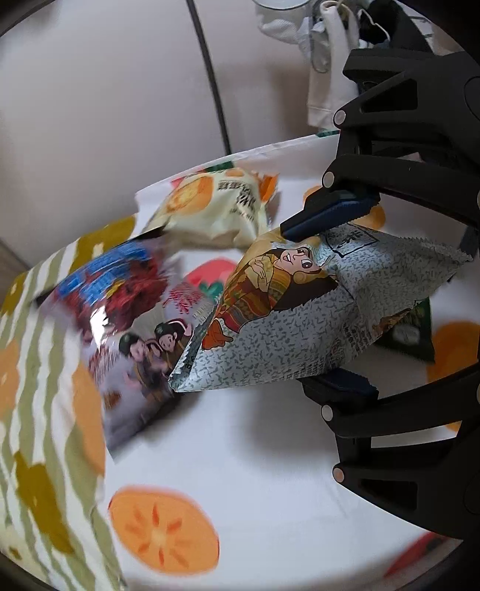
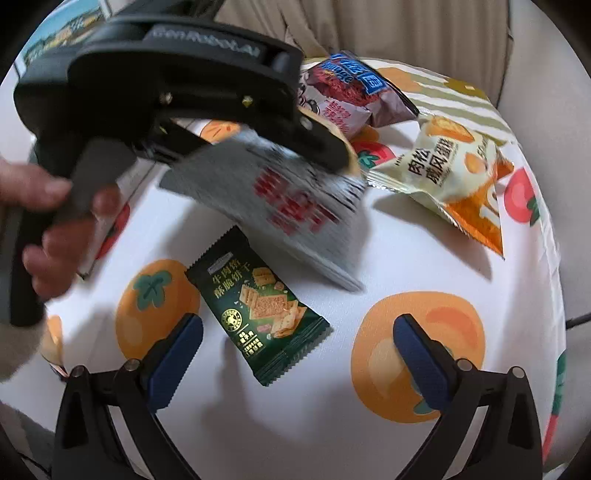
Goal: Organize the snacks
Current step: 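Grasp the grey printed bag with the left tool while the right tool grasps the green cracker packet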
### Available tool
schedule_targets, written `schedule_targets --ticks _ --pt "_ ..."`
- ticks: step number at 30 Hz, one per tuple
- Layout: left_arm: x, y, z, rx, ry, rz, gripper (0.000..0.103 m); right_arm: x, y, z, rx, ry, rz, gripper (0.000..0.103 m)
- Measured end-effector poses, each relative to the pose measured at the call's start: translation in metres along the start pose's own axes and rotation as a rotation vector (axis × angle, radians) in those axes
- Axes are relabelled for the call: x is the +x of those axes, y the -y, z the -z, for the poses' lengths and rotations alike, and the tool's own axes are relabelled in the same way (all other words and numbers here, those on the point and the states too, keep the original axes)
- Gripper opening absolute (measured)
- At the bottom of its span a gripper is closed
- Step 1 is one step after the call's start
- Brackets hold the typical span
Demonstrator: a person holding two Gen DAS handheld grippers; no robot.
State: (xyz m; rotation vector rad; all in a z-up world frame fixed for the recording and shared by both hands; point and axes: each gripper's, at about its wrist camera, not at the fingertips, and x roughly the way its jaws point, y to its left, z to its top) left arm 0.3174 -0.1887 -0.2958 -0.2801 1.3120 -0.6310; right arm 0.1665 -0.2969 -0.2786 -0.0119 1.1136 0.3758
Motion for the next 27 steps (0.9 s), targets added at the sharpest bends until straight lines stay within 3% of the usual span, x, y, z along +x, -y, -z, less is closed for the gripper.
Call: schedule_targets --ticks 8,13,16,27 --pt "-0.037 -0.032 0.015 -0.092 0.054 -0.092 0.062 0.012 -0.017 -0.010 -0.165 -0.074 -0.003 0.100" --pt "-0.049 -0.047 0.026 -0.135 0.087 -0.138 0.062 0.022 -0.025 -0.014 -0.272 -0.114 -0.025 0.082" --pt "-0.050 -0.053 0.029 -0.150 0.089 -0.144 0.062 0.024 -0.035 -0.012 -0.351 -0.118 -0.025 0.078" --pt "-0.052 -0.058 0.033 -0.165 0.098 -0.152 0.062 0.028 -0.053 -0.015 -0.650 -0.130 -0.047 0.077"
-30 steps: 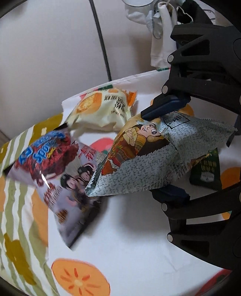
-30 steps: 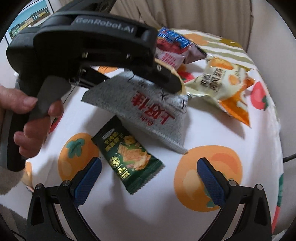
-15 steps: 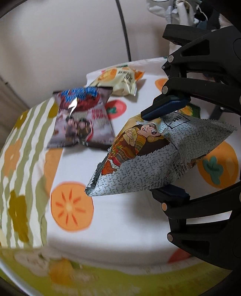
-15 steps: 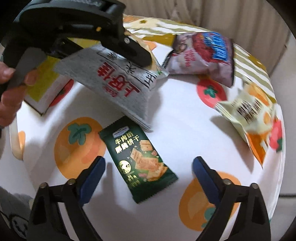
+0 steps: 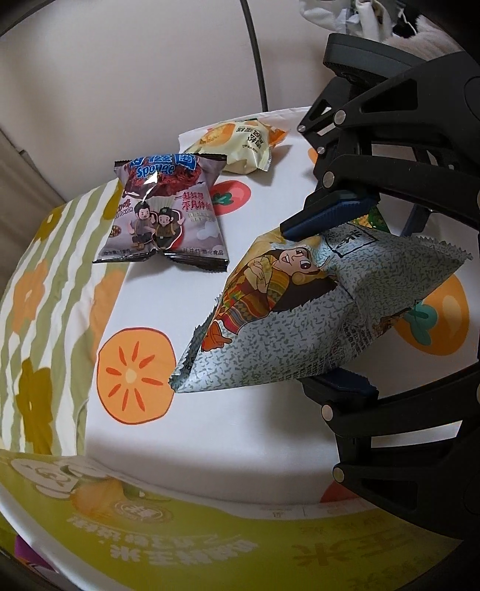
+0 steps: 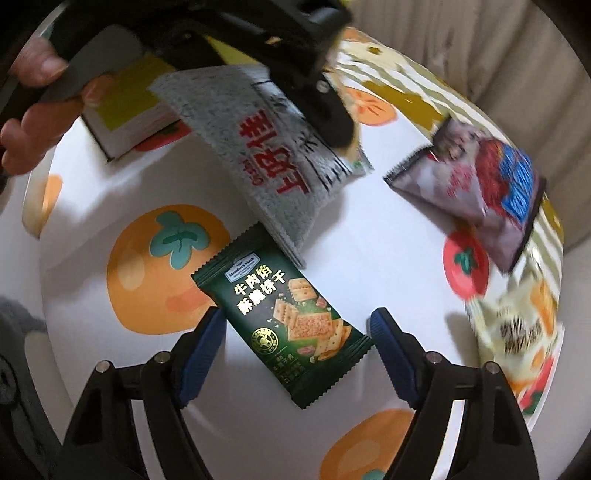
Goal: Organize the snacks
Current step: 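Grasp the grey printed bag with the left tool while the right tool grasps the green cracker packet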
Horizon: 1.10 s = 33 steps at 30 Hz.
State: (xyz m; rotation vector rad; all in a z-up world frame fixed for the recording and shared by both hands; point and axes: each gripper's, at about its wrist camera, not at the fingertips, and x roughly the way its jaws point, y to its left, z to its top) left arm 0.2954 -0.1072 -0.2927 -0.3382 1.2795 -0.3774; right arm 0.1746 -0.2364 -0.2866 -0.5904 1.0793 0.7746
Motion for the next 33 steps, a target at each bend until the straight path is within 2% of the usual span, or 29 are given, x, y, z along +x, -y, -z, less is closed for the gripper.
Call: schedule_targets --ticks 5,9,13,15,17,19,20,33 --pt "0.000 0.001 0.000 0.009 0.003 -0.005 0.062 0.004 -0.007 -0.018 -0.101 -0.020 0.016 0.077" --pt "0.001 0.002 0.000 0.007 0.005 -0.002 0.062 0.001 -0.020 -0.021 -0.191 -0.010 0.038 0.077" --pt "0.001 -0.001 -0.001 -0.004 0.001 0.004 0.062 0.006 -0.024 -0.032 -0.248 -0.034 -0.038 0.077" --pt "0.001 -0.001 -0.001 -0.005 0.000 0.003 0.062 0.014 -0.009 -0.040 -0.239 -0.056 -0.122 0.077" --pt "-0.001 -0.001 -0.001 -0.007 0.009 -0.002 0.062 0.017 -0.002 -0.042 -0.220 -0.059 -0.175 0.068" --pt "-0.002 -0.002 -0.002 -0.009 0.013 -0.003 0.062 0.015 -0.002 -0.043 -0.218 -0.055 -0.179 0.053" --pt "-0.002 -0.002 -0.002 -0.010 0.012 -0.001 0.062 0.014 -0.003 -0.043 -0.215 -0.053 -0.180 0.050" --pt "-0.010 0.005 -0.003 0.002 0.028 -0.006 0.062 -0.018 0.010 0.010 0.032 -0.030 -0.114 0.045"
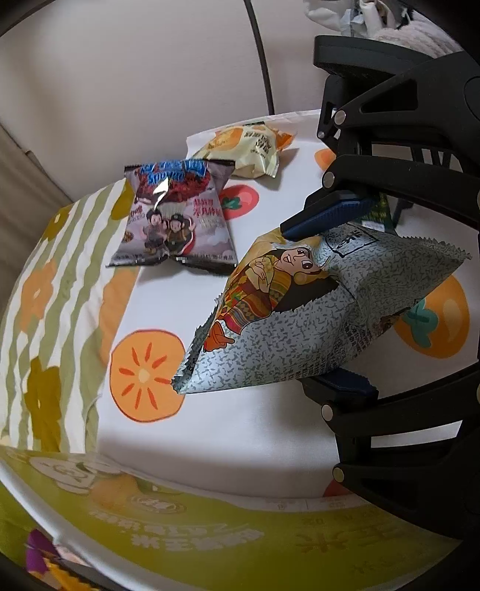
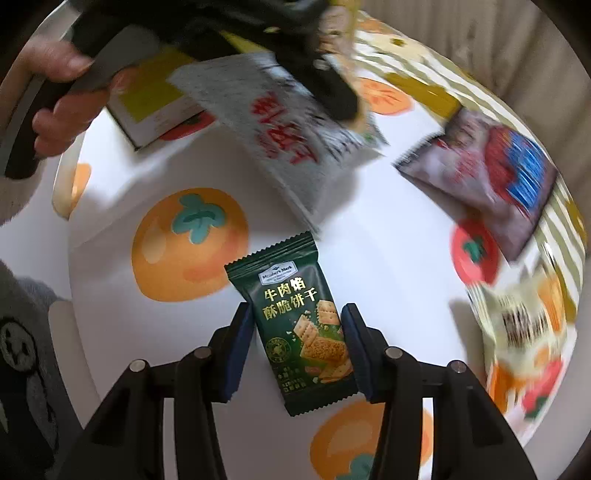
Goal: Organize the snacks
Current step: 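Grasp the grey printed bag with the left tool while the right tool grasps the green cracker packet, then carry the grey bag and green packet into the green box and release both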
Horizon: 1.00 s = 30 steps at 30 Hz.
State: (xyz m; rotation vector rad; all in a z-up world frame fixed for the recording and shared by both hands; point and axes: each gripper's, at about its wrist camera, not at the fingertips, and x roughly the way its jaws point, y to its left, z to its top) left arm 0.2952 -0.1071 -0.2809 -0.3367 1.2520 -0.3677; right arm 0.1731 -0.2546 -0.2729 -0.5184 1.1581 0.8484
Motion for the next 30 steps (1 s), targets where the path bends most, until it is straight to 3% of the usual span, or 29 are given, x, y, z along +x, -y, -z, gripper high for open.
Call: schedule_targets --ticks 8,13,17,23,30 --pt "-0.032 0.029 0.004 0.040 0.048 0.025 0.062 -0.053 0.017 0.006 0.208 0.091 0.053 0.045" --pt "-0.089 0.048 0.008 0.056 0.144 0.029 0.062 -0.099 0.033 0.002 0.304 0.157 0.087 0.045" --pt "-0.143 0.046 0.014 0.048 0.216 0.004 0.062 -0.140 0.026 -0.021 0.321 0.227 0.109 0.045" --pt "-0.215 0.008 0.016 0.024 0.303 -0.058 0.062 -0.181 -0.007 -0.069 0.304 0.344 0.107 0.045" --pt "-0.266 -0.076 0.005 0.004 0.310 -0.122 0.062 -0.170 -0.048 -0.151 0.330 0.412 0.062 0.045"
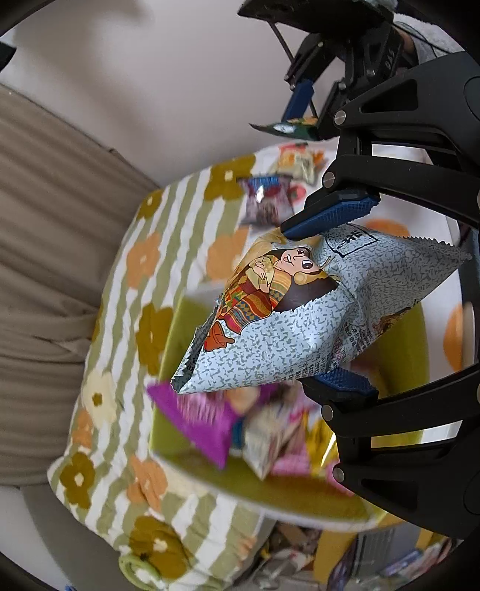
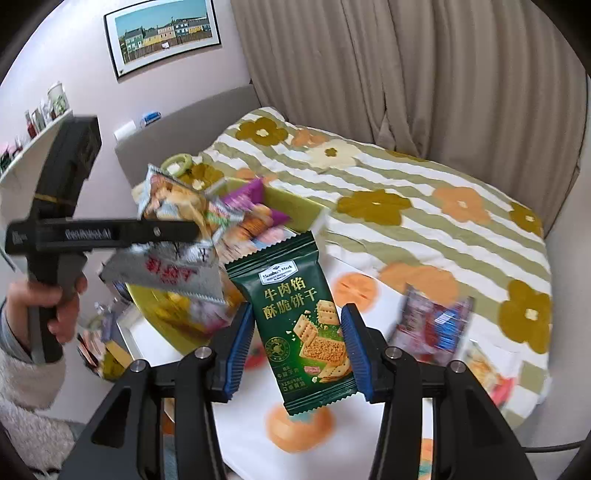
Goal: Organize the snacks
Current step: 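Carry the grey bag and green packet into the green box and release both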
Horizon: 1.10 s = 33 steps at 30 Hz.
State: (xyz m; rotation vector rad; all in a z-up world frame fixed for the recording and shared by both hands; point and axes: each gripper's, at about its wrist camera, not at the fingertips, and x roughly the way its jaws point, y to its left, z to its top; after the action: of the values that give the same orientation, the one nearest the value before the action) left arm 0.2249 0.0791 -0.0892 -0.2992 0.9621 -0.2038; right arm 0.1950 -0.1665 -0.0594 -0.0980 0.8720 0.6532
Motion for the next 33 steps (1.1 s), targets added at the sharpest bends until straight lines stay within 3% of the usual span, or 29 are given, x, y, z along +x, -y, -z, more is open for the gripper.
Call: schedule_targets --ticks 6,8,10,11,17,27,29,31,33 --pt "0.009 -0.073 -0.017 0.026 -0.045 -0.028 0.062 0.051 -0.048 -0.028 0.078 -0.004 -0.036 0.045" --pt "0.017 -0.089 -0.022 0.034 -0.077 -0.017 0.070 0.065 -0.062 -0.033 0.106 -0.010 -0.040 0.045" --pt "0.024 -0.099 -0.022 0.057 -0.111 -0.023 0.098 0.081 -0.073 -0.035 0.142 -0.027 -0.044 0.045" --pt "0.024 -0.103 -0.022 0.072 -0.113 -0.033 0.102 0.085 -0.080 -0.035 0.154 -0.033 -0.043 0.045" --pt "0.011 -0.131 -0.012 0.072 -0.092 -0.043 0.103 0.108 -0.100 -0.028 0.210 -0.077 0.015 0.045" --pt "-0.010 -0.146 0.015 0.041 -0.055 -0.057 0.103 0.124 -0.123 -0.021 0.226 -0.060 0.064 0.046" --pt "-0.014 -0.148 0.019 0.044 -0.049 -0.071 0.103 0.130 -0.121 -0.017 0.243 -0.069 0.054 0.053" --pt "-0.016 -0.150 0.026 0.046 -0.047 -0.088 0.103 0.130 -0.122 -0.013 0.241 -0.064 0.063 0.085" --pt "-0.017 -0.153 0.031 0.040 -0.049 -0.096 0.103 0.125 -0.124 -0.008 0.219 -0.044 0.074 0.097"
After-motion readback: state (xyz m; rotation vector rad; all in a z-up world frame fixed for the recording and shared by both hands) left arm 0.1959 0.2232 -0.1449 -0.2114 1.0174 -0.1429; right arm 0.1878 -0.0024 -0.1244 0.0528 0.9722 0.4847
